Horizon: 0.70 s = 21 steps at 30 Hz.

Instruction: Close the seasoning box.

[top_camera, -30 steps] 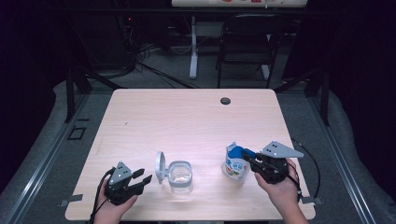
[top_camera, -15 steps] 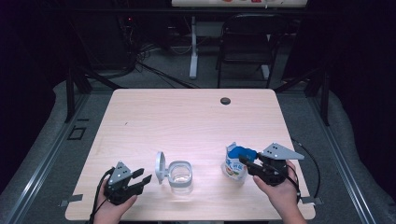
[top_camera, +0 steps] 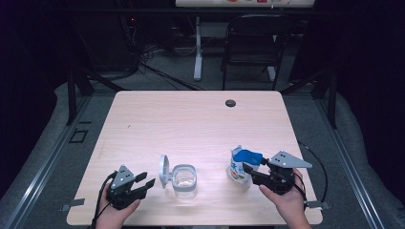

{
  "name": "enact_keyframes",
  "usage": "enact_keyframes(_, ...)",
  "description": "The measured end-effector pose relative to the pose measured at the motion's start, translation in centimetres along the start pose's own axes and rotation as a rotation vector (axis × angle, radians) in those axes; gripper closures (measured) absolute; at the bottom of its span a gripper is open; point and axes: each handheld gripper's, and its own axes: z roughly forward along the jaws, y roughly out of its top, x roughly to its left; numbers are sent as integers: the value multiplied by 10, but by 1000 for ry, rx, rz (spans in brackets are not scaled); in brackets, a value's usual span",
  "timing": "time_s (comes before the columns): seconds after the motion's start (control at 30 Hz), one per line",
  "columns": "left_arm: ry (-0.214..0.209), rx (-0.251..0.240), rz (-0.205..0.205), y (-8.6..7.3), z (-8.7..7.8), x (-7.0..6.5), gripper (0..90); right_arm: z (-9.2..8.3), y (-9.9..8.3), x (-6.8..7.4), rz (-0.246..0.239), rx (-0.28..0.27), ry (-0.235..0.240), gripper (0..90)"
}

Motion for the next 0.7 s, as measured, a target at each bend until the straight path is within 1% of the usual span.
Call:
enact_keyframes(0.07,0,0,0,0,0,0,585,0,-2,0,-2,10,-13,449)
enact_keyframes(0.1,0,0,0,0,0,0,584,1,-4,0,6,7,-10,449)
enact_keyframes(0.17,1,0,0,0,0,0,585,1,-5,-1,9,11,-10,449)
enact_keyframes(0.23,1,0,0,0,0,0,585,3,-8,-1,21,23,1,449)
enact_keyframes(0.27,1,0,0,0,0,0,585,4,-10,-1,32,20,1,449)
enact_keyframes(0.3,0,0,0,0,0,0,584,5,-11,-1,43,19,13,451)
enact_keyframes(0.33,0,1,1,0,0,0,585,6,-13,-1,54,29,19,450)
enact_keyframes(0.4,0,1,1,0,0,0,585,6,-13,-2,52,36,15,445)
enact_keyframes(0.47,2,0,4,0,0,0,584,8,-15,-2,63,49,17,434)
enact_keyframes(0.63,3,-9,-1,0,0,1,585,12,-19,-4,91,49,22,415)
enact_keyframes(0.7,4,-8,-1,0,0,1,584,13,-21,-5,94,51,24,411)
